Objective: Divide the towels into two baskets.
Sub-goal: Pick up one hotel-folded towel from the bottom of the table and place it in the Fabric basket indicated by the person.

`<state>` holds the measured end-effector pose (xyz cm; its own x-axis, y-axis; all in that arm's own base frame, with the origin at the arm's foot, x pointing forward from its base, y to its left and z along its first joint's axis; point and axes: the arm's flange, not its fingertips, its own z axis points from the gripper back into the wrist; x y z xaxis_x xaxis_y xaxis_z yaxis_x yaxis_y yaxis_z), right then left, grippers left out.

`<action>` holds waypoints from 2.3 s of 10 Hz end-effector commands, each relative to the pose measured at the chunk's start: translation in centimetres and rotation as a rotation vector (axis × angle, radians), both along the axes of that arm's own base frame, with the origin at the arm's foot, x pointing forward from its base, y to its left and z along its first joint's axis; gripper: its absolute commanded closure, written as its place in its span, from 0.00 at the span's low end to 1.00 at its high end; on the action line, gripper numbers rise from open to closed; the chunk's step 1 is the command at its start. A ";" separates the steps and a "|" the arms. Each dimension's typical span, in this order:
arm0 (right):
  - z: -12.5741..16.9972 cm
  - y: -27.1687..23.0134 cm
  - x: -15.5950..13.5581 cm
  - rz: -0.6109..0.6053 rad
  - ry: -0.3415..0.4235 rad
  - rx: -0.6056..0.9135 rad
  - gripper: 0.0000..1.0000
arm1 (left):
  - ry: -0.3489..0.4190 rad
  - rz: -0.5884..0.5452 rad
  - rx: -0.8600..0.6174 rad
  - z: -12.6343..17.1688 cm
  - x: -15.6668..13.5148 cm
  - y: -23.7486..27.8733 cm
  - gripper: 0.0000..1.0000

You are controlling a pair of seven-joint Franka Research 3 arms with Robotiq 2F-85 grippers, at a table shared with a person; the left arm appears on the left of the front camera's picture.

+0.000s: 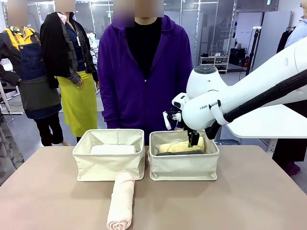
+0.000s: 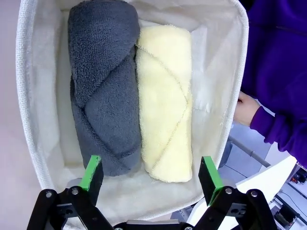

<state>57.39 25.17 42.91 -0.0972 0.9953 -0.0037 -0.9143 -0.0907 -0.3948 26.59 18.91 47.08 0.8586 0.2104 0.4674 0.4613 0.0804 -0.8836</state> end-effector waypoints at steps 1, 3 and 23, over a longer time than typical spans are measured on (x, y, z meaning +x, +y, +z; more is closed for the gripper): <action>-0.1 -0.1 0.1 0.011 -0.003 -0.002 0.00 | -0.007 -0.001 -0.019 0.4 -0.2 0.2 0.00; -0.1 -0.1 0.1 0.011 -0.003 -0.002 0.00 | -0.007 -0.001 -0.019 0.4 -0.2 0.2 0.00; 13.4 -31.5 -21.0 -0.745 0.500 0.756 0.00 | -0.007 -0.001 -0.019 0.4 -0.2 0.2 0.00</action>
<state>35.72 -2.79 56.96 0.6161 0.6549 0.4376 -0.7786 0.5905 0.2123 26.60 18.89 47.09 0.8586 0.2099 0.4676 0.4615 0.0806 -0.8835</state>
